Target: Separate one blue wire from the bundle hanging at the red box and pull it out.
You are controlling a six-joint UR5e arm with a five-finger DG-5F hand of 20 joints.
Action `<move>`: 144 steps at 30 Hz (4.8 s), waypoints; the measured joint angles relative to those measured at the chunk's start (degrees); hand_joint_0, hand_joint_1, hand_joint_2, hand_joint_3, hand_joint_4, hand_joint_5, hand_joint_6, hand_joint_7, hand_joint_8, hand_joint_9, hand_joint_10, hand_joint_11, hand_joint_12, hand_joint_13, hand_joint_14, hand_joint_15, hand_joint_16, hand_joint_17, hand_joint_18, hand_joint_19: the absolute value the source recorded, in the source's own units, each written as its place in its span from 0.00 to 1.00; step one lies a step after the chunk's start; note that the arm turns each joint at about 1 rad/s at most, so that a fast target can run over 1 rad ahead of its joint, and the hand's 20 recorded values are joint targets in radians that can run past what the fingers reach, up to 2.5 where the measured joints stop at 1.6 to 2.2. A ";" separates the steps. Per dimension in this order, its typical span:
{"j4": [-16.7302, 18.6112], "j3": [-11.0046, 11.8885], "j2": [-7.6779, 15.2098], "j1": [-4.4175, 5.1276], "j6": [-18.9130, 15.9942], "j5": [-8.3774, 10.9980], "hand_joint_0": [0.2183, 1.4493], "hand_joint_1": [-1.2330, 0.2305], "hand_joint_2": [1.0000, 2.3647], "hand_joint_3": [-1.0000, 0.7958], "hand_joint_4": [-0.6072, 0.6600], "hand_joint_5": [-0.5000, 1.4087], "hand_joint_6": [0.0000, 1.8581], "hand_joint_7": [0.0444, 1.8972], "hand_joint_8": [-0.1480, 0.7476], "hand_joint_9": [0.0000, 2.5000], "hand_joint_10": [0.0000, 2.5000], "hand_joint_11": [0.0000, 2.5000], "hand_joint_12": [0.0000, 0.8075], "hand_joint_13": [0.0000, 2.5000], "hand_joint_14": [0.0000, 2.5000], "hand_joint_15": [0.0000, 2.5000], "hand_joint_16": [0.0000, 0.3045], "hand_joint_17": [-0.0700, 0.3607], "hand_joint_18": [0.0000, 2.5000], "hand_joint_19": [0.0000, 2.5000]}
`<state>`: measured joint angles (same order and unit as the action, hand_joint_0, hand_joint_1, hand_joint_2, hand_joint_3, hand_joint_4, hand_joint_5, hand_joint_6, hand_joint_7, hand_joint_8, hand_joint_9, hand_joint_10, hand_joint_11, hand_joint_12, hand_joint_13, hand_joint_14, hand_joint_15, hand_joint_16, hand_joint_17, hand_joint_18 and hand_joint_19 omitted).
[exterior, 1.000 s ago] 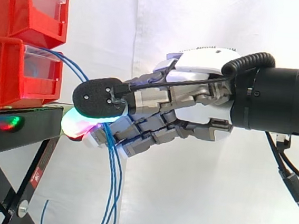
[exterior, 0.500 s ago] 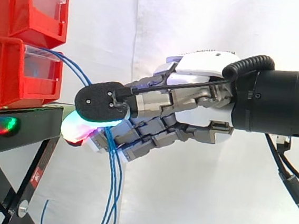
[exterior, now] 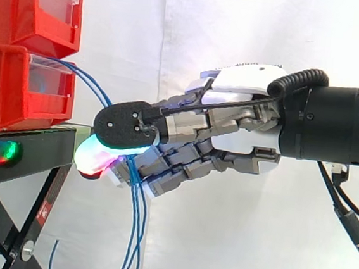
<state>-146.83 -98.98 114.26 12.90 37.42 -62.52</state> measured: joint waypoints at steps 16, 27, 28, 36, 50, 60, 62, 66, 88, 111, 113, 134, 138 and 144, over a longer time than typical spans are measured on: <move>-0.34 0.01 -0.02 -0.07 -2.78 -0.58 0.28 0.38 0.01 0.44 0.68 0.17 0.49 0.49 0.56 0.17 0.00 0.11 0.52 0.17 0.00 0.10 0.20 0.48 0.19 0.12; -0.55 0.01 -0.08 -0.07 -3.14 -0.80 0.28 0.41 0.01 0.40 0.70 0.19 0.38 0.53 0.56 0.21 0.00 0.11 0.51 0.19 0.00 0.11 0.20 0.48 0.20 0.14; -0.55 0.01 -0.07 -0.07 -3.15 -0.87 0.28 0.41 0.01 0.40 0.70 0.20 0.33 0.62 0.55 0.21 0.00 0.10 0.51 0.19 0.00 0.11 0.20 0.48 0.20 0.13; -0.56 0.01 -0.18 -0.07 -3.15 -2.44 0.28 0.41 0.01 0.38 0.76 0.20 0.27 0.60 0.55 0.21 0.00 0.09 0.51 0.19 0.00 0.11 0.20 0.48 0.20 0.14; -0.66 0.01 -0.38 -0.15 -3.15 -2.97 0.28 0.38 0.01 0.36 0.73 0.20 0.27 0.64 0.56 0.22 0.00 0.11 0.52 0.20 0.00 0.12 0.20 0.48 0.21 0.14; -0.73 0.01 -0.77 -0.76 -3.10 -4.16 0.29 0.36 0.01 0.37 0.70 0.19 0.33 0.60 0.56 0.22 0.00 0.13 0.52 0.20 0.00 0.12 0.20 0.47 0.22 0.14; -0.74 0.01 -0.83 -0.90 -3.11 -4.28 0.29 0.36 0.01 0.37 0.70 0.19 0.34 0.58 0.56 0.22 0.00 0.13 0.52 0.20 0.00 0.12 0.20 0.47 0.22 0.14; -0.74 0.01 -0.86 -1.14 -3.13 -4.50 0.29 0.36 0.01 0.38 0.70 0.19 0.35 0.57 0.56 0.22 0.00 0.14 0.52 0.21 0.00 0.12 0.20 0.47 0.22 0.14; -0.68 0.01 -0.87 -2.67 -2.97 -6.81 0.29 0.38 0.01 0.37 0.73 0.20 0.28 0.65 0.56 0.23 0.00 0.14 0.52 0.21 0.00 0.12 0.19 0.47 0.23 0.15; -1.09 0.02 -1.00 -4.97 -1.67 -10.22 0.31 0.35 0.01 0.39 0.68 0.16 0.43 0.46 0.56 0.23 0.00 0.15 0.52 0.22 0.00 0.13 0.19 0.47 0.24 0.15; -1.09 0.04 -1.07 -5.08 -1.66 -10.47 0.31 0.35 0.01 0.39 0.68 0.16 0.44 0.46 0.56 0.23 0.00 0.16 0.52 0.22 0.00 0.13 0.19 0.47 0.24 0.15; -2.11 1.84 -2.67 -5.47 -0.33 -11.54 0.31 0.35 0.01 0.48 0.67 0.15 0.49 0.44 0.56 0.23 0.01 0.19 0.52 0.22 0.00 0.14 0.19 0.47 0.24 0.15; -3.05 1.85 -3.13 -5.40 1.04 -11.53 0.31 0.35 0.01 0.47 0.68 0.15 0.49 0.44 0.56 0.23 0.00 0.20 0.52 0.22 0.00 0.14 0.19 0.47 0.24 0.15; -3.59 1.82 -3.18 -5.30 2.90 -11.46 0.31 0.34 0.01 0.46 0.68 0.15 0.48 0.44 0.56 0.23 0.00 0.19 0.52 0.22 0.00 0.14 0.19 0.47 0.24 0.16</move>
<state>-150.42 -97.15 111.08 7.60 40.32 -73.98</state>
